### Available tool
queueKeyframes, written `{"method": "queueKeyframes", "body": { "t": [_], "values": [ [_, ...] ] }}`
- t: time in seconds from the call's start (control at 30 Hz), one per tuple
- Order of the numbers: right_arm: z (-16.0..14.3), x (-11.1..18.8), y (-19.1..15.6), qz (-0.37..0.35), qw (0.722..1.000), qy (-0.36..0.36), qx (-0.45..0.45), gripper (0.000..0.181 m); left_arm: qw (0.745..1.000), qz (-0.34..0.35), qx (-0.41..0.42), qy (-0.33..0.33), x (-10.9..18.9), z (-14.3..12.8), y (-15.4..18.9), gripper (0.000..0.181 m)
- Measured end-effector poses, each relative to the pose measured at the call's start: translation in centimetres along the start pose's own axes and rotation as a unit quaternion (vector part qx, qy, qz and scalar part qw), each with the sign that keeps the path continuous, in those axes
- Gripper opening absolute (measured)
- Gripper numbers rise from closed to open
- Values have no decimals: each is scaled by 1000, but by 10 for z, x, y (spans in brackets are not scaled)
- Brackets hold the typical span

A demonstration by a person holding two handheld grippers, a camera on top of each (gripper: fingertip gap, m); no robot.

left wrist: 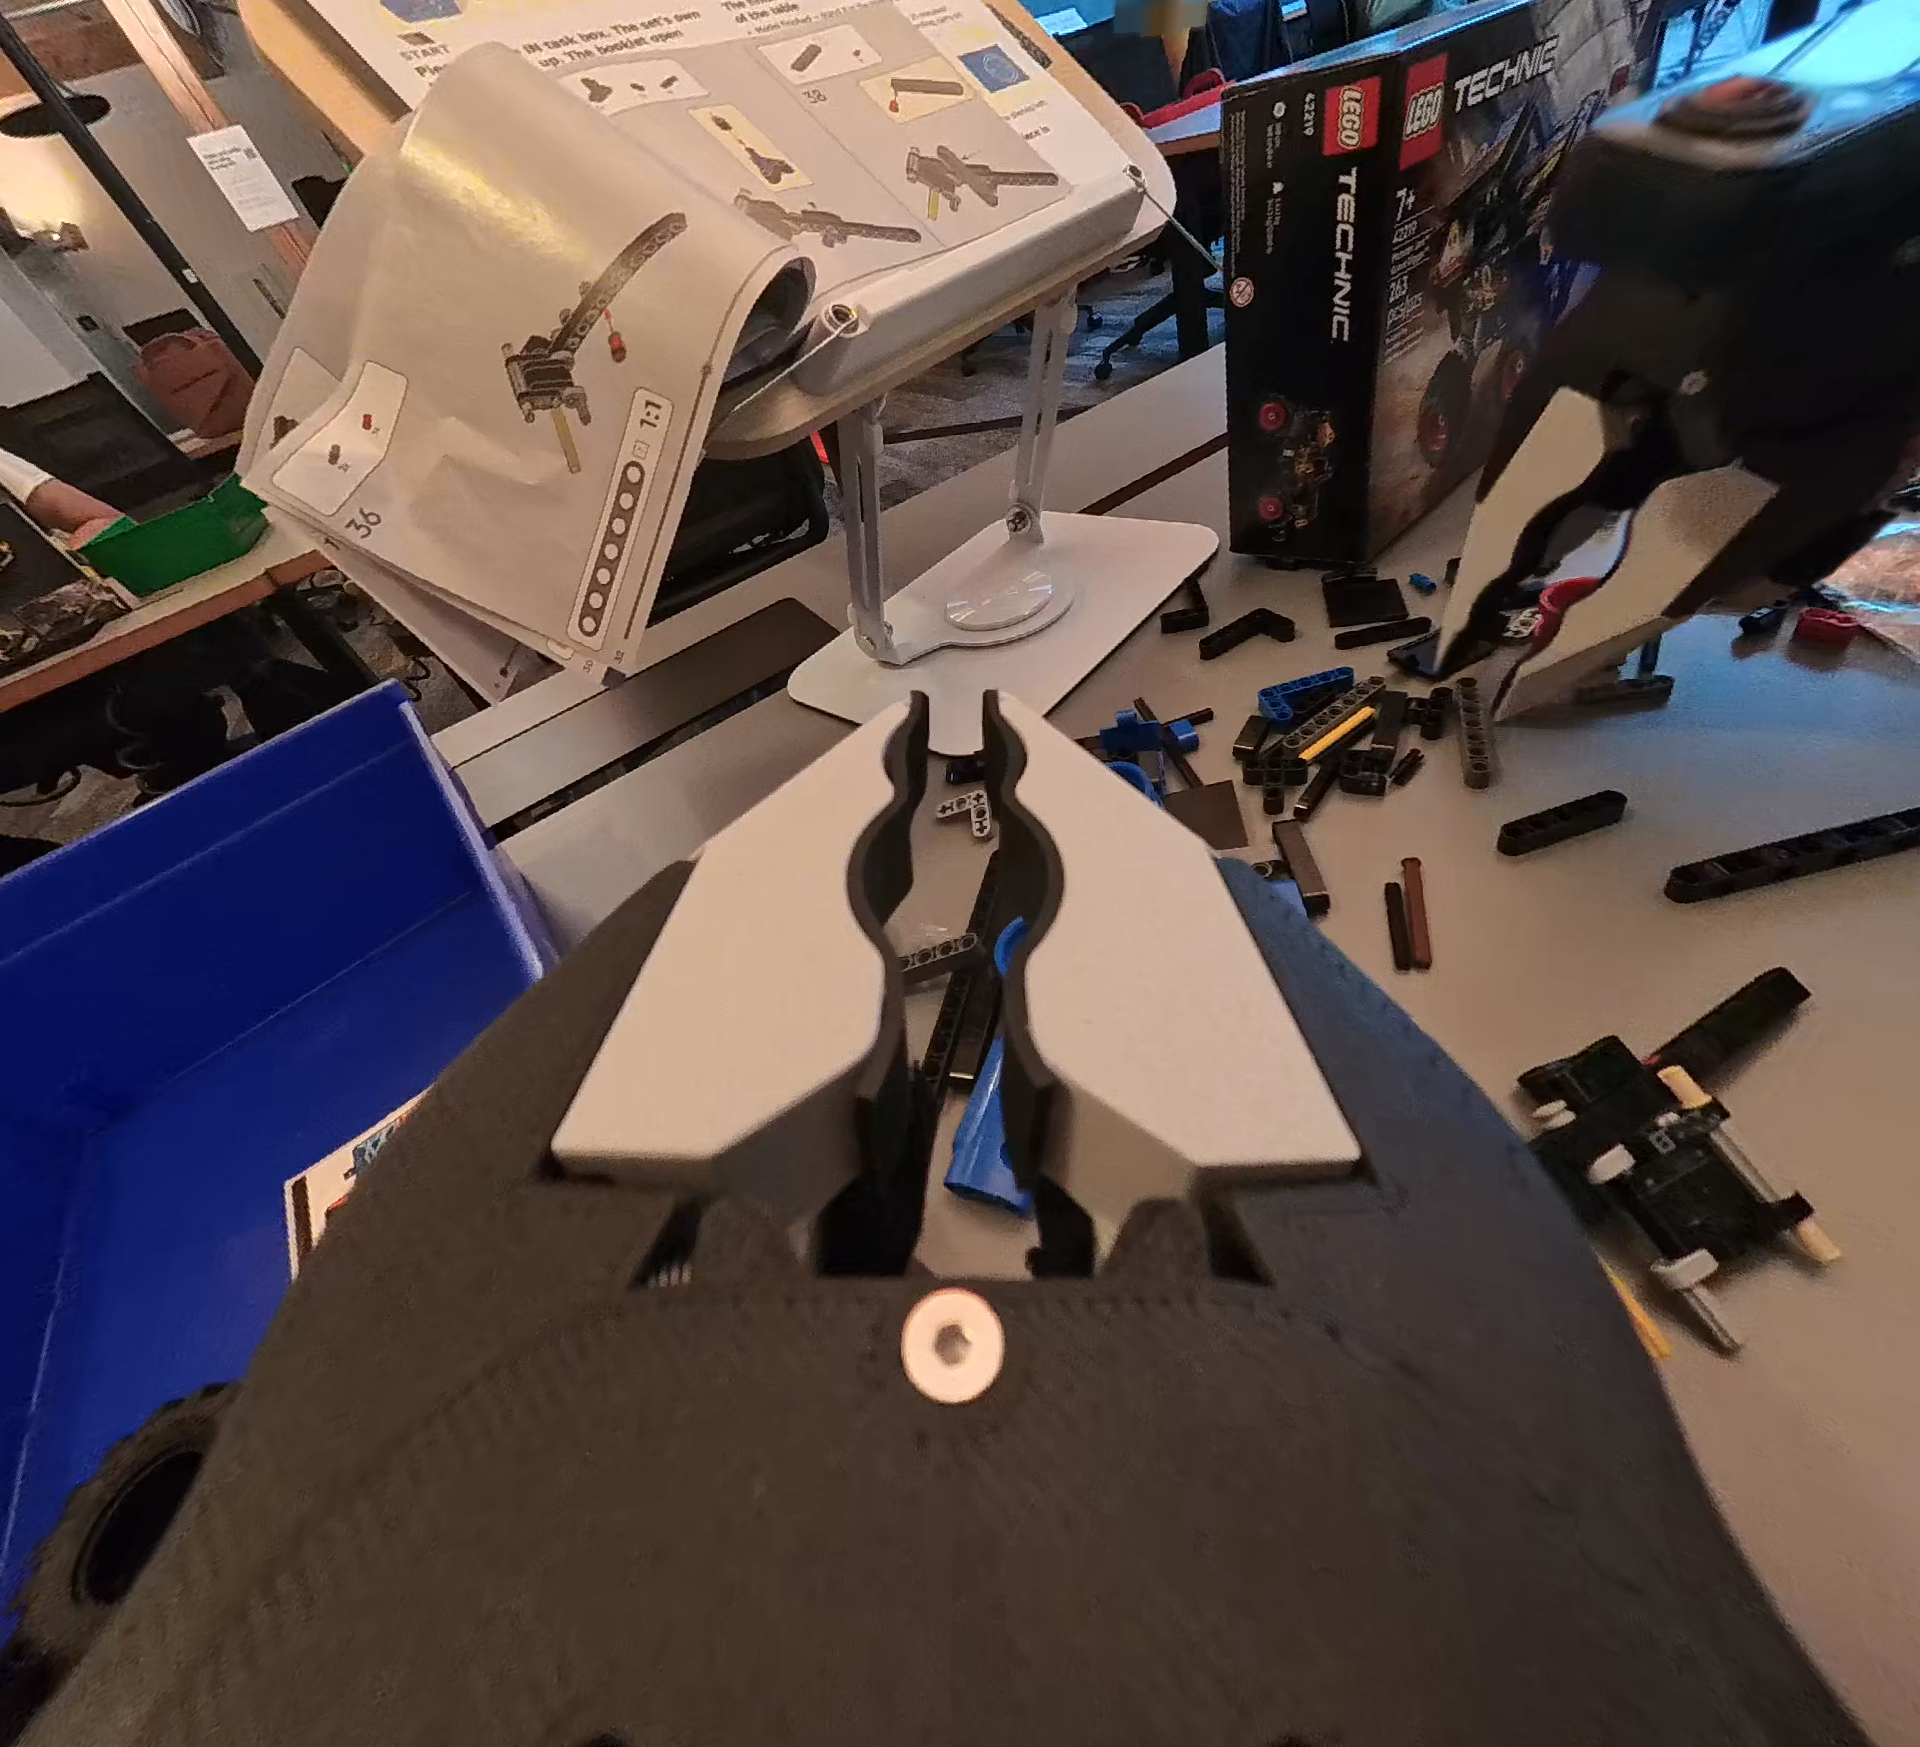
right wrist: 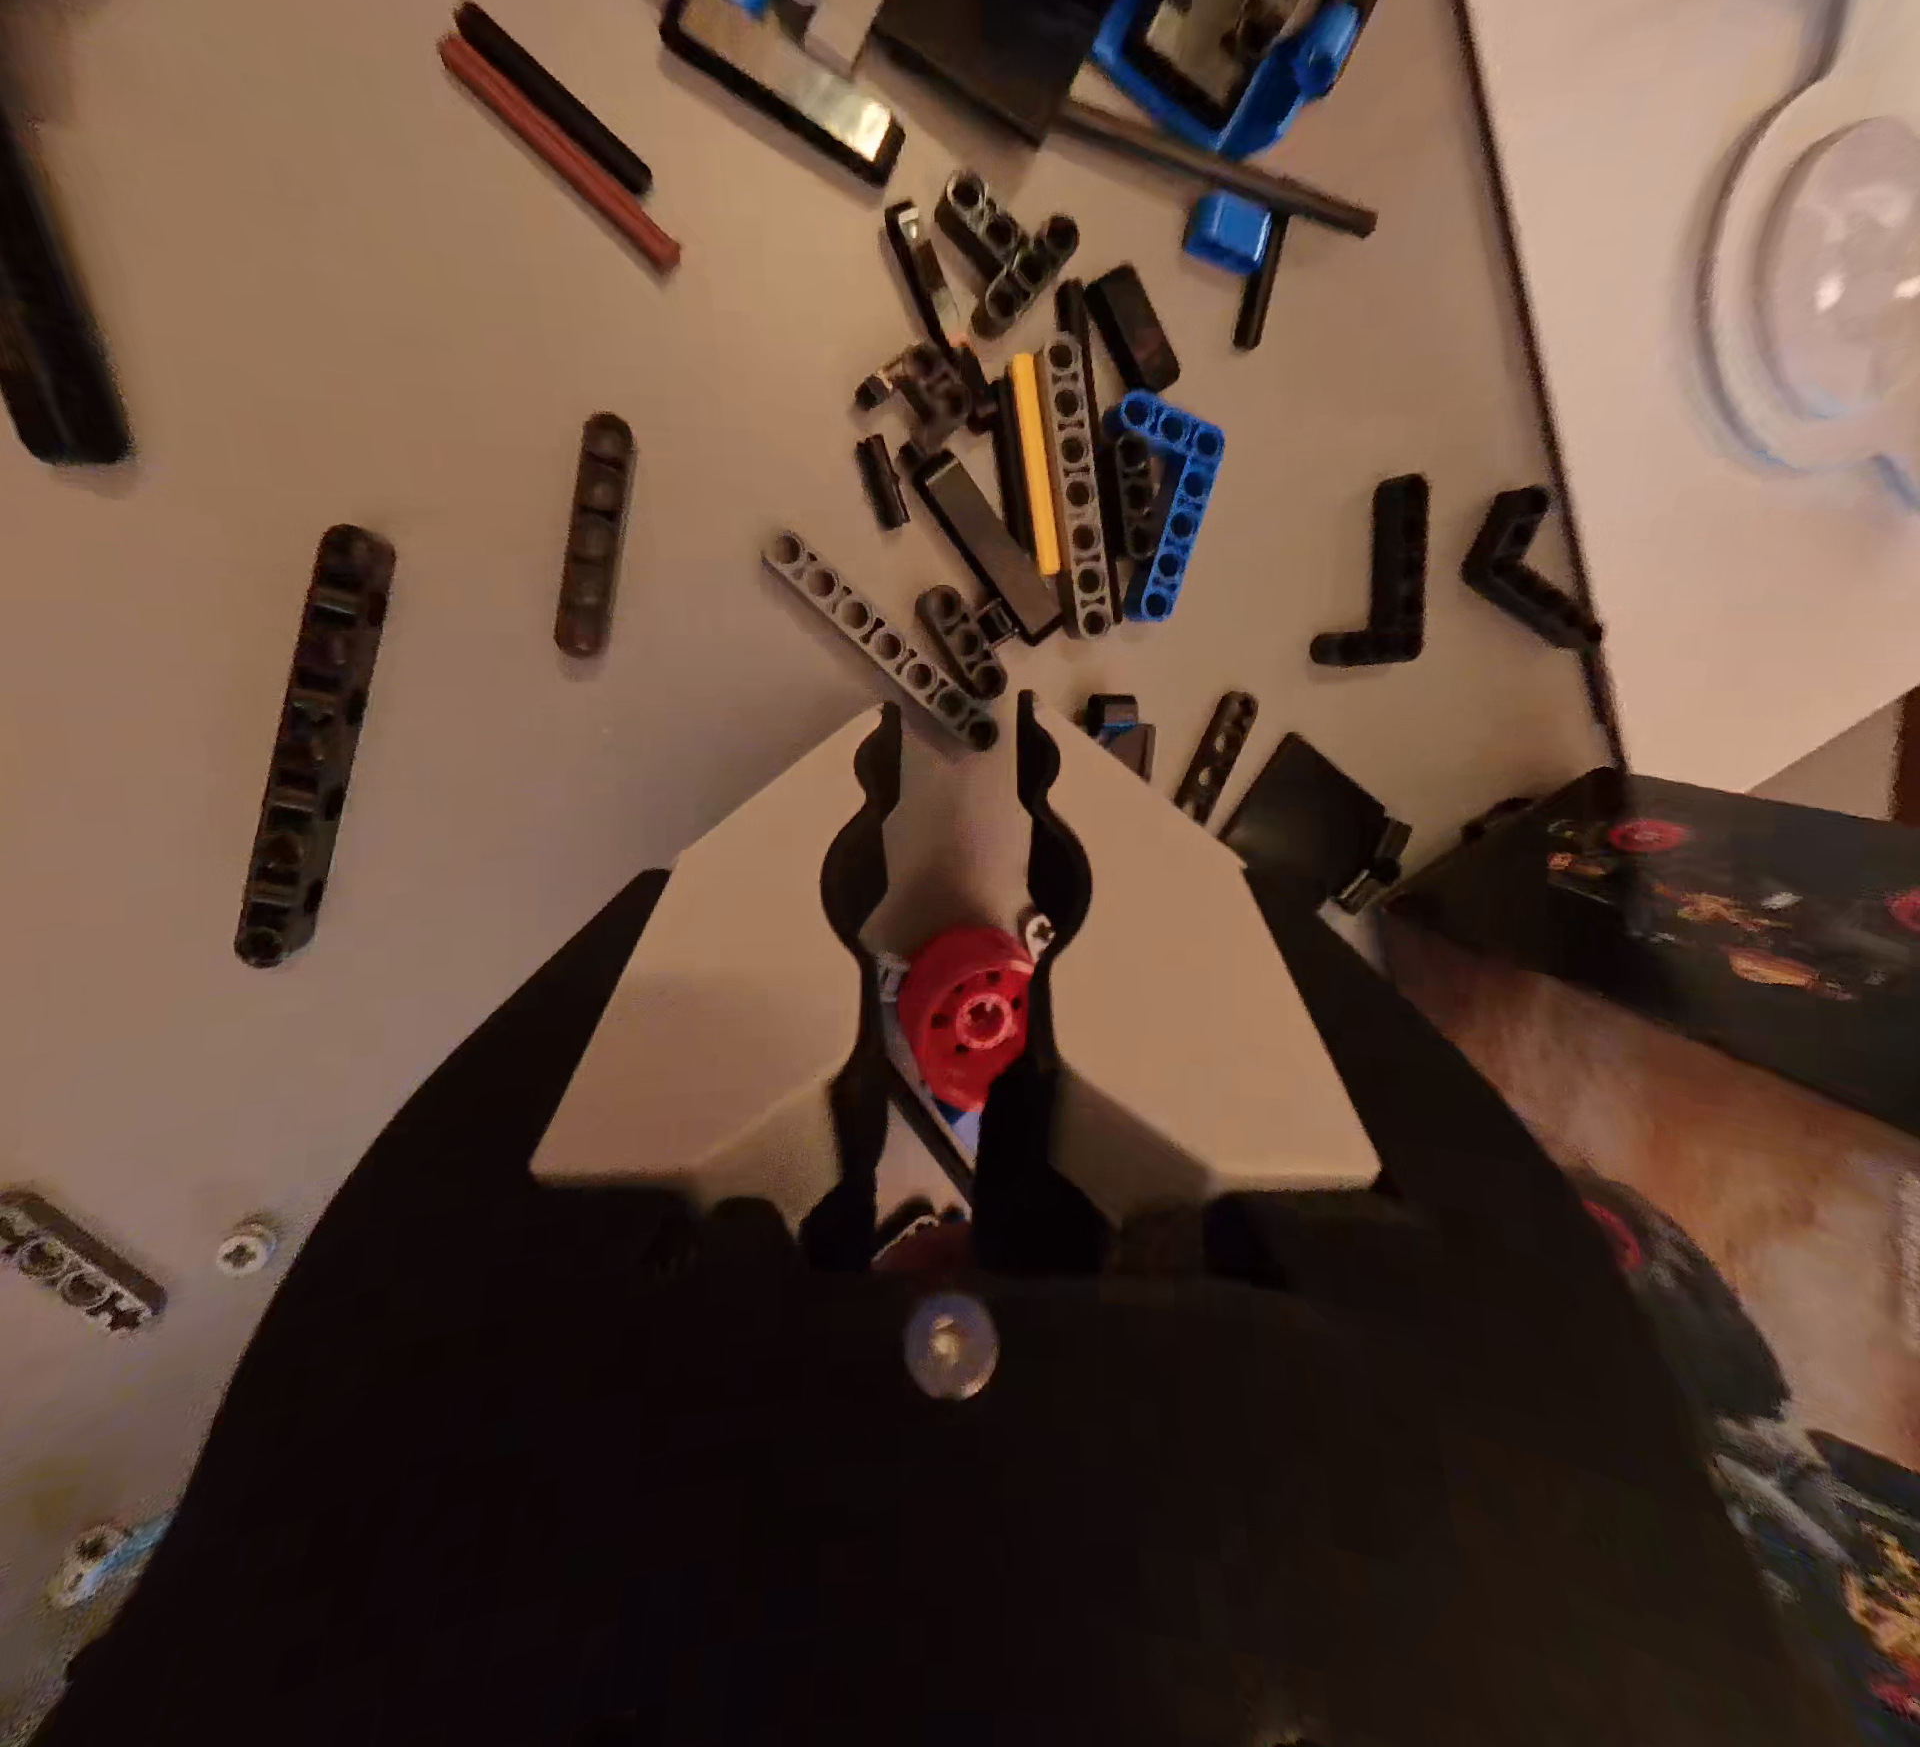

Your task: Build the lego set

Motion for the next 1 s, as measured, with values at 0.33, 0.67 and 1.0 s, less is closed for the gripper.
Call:
{"method": "queueKeyframes", "body": {
  "t": [0.33, 0.67, 1.0],
  "values": [
    [-4, 3, -3, 12, 999, 15, -30, 7, 1000, 2, -4, 1, 0, 0, 0, 8],
    [-9, 46, -37, -19, 995, 76, -61, 7, 1000, 4, -9, 4, 0, 1, 1, 8],
    [-24, 38, -132, 48, 992, 77, -87, 7, 1000, 3, -13, 9, 1, 4, 3, 8]
  ]
}}
Point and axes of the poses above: each gripper's, where its closed fingertips meet, x back along the fingers, z out of its top, y = z × x across the jaws, the point moved 2 cm from there along x, back along the fingers, and after that the axes turned 11 degrees about z, right-handed, at the moved point
